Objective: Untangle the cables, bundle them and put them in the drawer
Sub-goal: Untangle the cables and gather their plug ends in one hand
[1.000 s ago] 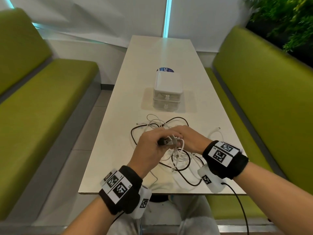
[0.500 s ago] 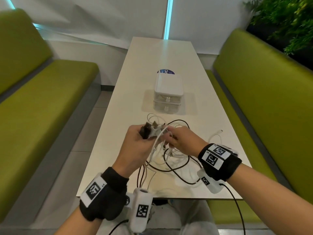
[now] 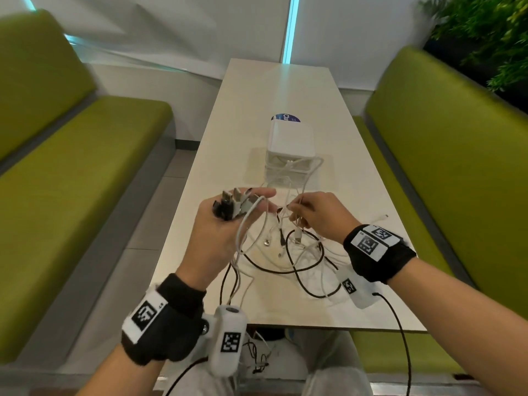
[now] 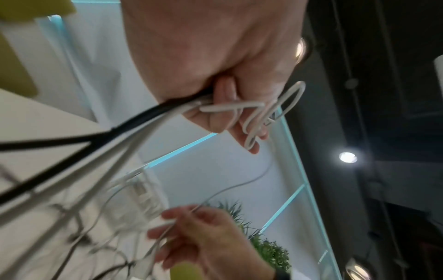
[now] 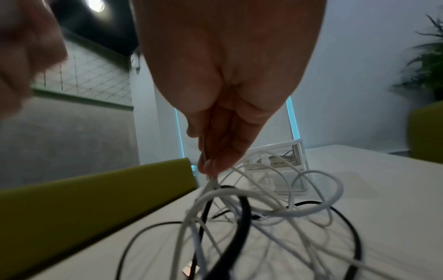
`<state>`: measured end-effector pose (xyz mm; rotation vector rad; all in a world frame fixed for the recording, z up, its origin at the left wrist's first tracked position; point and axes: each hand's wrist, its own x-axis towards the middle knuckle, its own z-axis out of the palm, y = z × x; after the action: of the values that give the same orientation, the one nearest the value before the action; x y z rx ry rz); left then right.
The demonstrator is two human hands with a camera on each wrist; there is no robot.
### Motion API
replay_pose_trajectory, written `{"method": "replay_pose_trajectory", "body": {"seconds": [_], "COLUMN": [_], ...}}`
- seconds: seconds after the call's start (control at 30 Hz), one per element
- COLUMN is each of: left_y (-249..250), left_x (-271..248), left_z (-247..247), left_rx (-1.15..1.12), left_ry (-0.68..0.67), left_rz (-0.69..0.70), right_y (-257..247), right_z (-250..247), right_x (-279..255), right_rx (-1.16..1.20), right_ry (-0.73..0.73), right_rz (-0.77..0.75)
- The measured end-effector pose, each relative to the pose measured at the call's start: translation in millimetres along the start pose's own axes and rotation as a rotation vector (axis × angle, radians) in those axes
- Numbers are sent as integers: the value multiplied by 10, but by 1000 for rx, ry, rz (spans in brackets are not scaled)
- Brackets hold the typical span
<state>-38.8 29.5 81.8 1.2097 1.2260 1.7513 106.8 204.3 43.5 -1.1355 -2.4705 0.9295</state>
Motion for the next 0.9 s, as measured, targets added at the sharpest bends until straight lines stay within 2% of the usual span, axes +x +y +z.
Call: {"method": "replay_pose_trajectory", "body": {"seconds": [0.13,0.27,0.37,0.57,0.63,0.77,0.9], "left_y": [-157,-261,-247,-236,-270,-306,-328], "left_x": [-66,-49,-36,-43,-44,-24,50], "left_z": [91,140,138,159,164,202,237], "left_rx": [6,26,19,3,19,34,198], "left_ry": [83,102,107,120,119,132,24], "left_rz": [-108,-137,-151,-149,-156,-194,-249], "right_y": [-77,-84,-104,-251,-353,-540,-604], "right_z": [-75,-115,-147,-236,-275,-340,-341], "right_x": [-57,-89,-127,-170,-174,-188,-221], "right_rx": [247,336,554,808,863,954,953], "right_ry": [58,76,83,374,414,373,210], "right_rz": [34,-20,21,-84,-133,-134,-124]}}
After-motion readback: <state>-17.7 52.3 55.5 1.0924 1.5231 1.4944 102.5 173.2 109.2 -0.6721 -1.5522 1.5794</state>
